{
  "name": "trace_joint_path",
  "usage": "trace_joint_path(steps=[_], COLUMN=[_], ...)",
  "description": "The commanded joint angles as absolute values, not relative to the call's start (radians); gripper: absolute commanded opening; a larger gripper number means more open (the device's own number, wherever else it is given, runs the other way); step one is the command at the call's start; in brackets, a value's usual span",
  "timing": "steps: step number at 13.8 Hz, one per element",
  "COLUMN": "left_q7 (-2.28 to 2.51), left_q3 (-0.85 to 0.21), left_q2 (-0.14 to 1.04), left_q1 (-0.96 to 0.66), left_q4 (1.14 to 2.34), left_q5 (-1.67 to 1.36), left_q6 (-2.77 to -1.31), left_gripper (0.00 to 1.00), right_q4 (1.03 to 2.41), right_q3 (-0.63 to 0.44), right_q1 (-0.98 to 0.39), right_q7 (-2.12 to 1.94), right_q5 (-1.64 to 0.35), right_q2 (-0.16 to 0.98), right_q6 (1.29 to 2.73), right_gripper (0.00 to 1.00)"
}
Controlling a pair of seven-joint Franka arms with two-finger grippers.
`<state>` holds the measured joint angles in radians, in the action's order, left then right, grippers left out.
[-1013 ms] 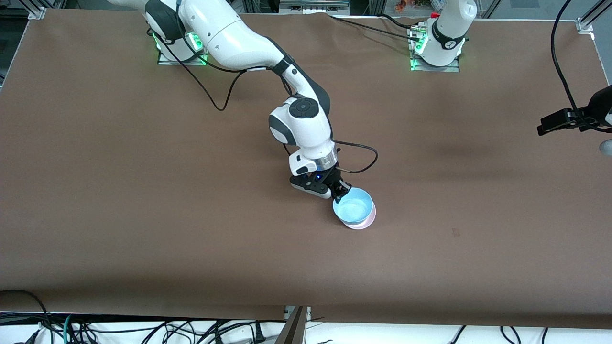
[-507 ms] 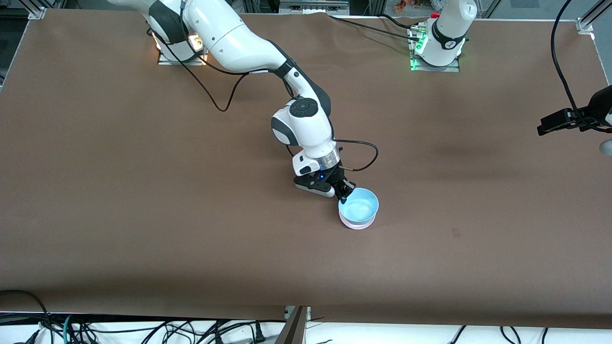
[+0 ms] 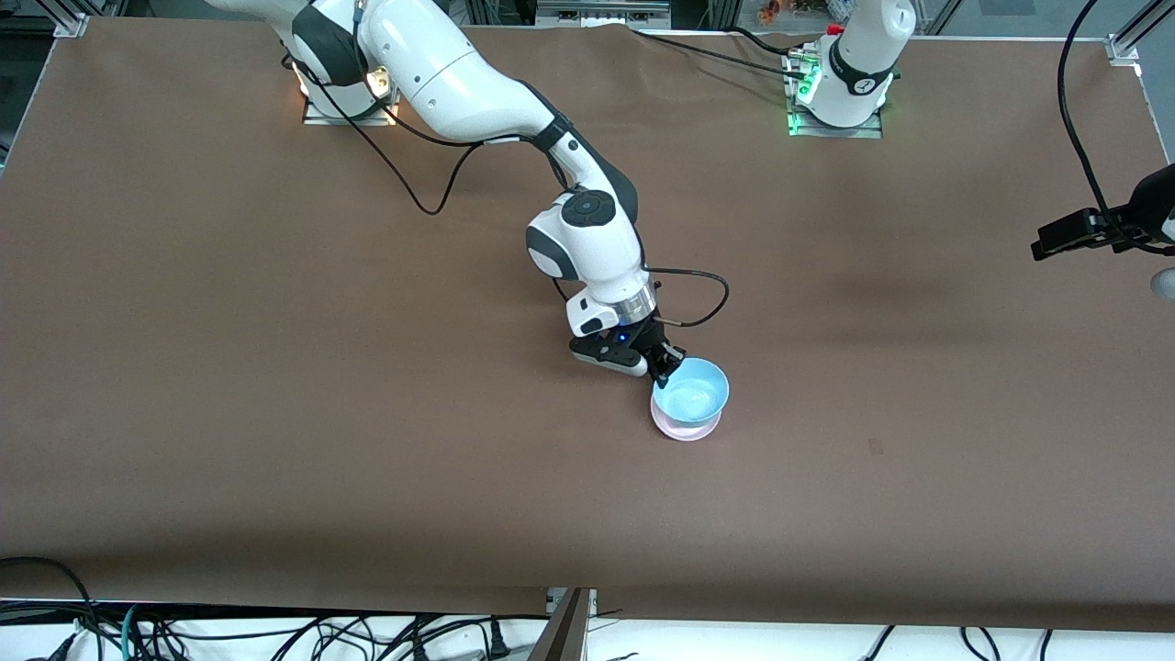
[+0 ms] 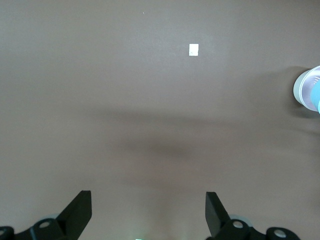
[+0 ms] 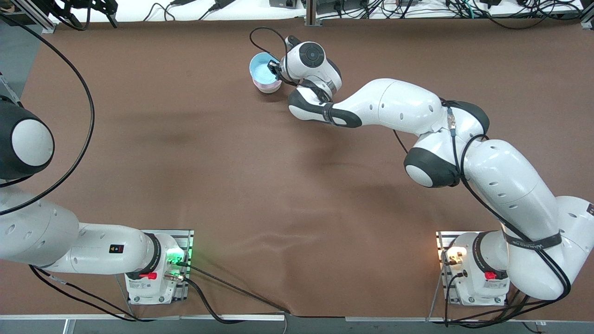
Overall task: Stack pink and blue bowls on white bowl
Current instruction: 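Lower the blue bowl into the pink bowl with the right gripper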
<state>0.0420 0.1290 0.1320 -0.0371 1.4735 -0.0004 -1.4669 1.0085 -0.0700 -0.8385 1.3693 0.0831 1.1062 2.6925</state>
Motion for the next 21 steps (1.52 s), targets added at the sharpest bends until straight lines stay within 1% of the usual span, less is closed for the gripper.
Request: trace_joint_path(steps=[1,9,10,12,13,15,19,21], left_q7=[0.046,0.044,0.044,0.043,0.043,0.043,0.043,0.043], left_q3=[0.130,0.130,0.130,0.130,0.130,0.130,0.130,0.130], left_q2=[0.147,0.147,0.147,0.147,0.147,0.147,0.147,0.147], left_q1=[-0.034,-0.032,-0.031,-0.031,-0.031,-0.029,-0.032,-0.032], left_q4=[1.443,1.443,1.445,1.443,1.445,1.445,1.445,1.447], left_q5=[-0.009,-0.009,-0.009,-0.009,-0.009,-0.009,-0.009,-0.009], left_q6=[-1.454,-1.454,-1.454,-1.454,-1.454,-1.454,-1.454,-1.454], left_gripper=[1.00,1.00,1.00,1.00,1.00,1.00,1.00,1.00], right_q4=[0.960,0.959,0.959,0.959,0.957,0.957,0.956,0.956], right_q3=[-0.075,-0.094,-0.094,-0.095,-0.095,-0.095,-0.087,-0.087], right_q1=[-0.841,-0.838,-0.838,-0.836,-0.836,-0.833,-0.824,-0.810], right_q7=[1.387,1.329,1.325,1.324,1.325,1.324,1.322,1.321], right_q5=[0.101,0.101,0.101,0.101,0.101,0.101,0.100,0.097], right_q2=[1.146,1.160,1.160,1.160,1.160,1.160,1.151,1.135], right_q6=[2.709,2.724,2.724,2.723,2.724,2.723,2.711,2.668], right_gripper=[0.00,0.00,0.04,0.23,0.26,0.30,0.30,0.30])
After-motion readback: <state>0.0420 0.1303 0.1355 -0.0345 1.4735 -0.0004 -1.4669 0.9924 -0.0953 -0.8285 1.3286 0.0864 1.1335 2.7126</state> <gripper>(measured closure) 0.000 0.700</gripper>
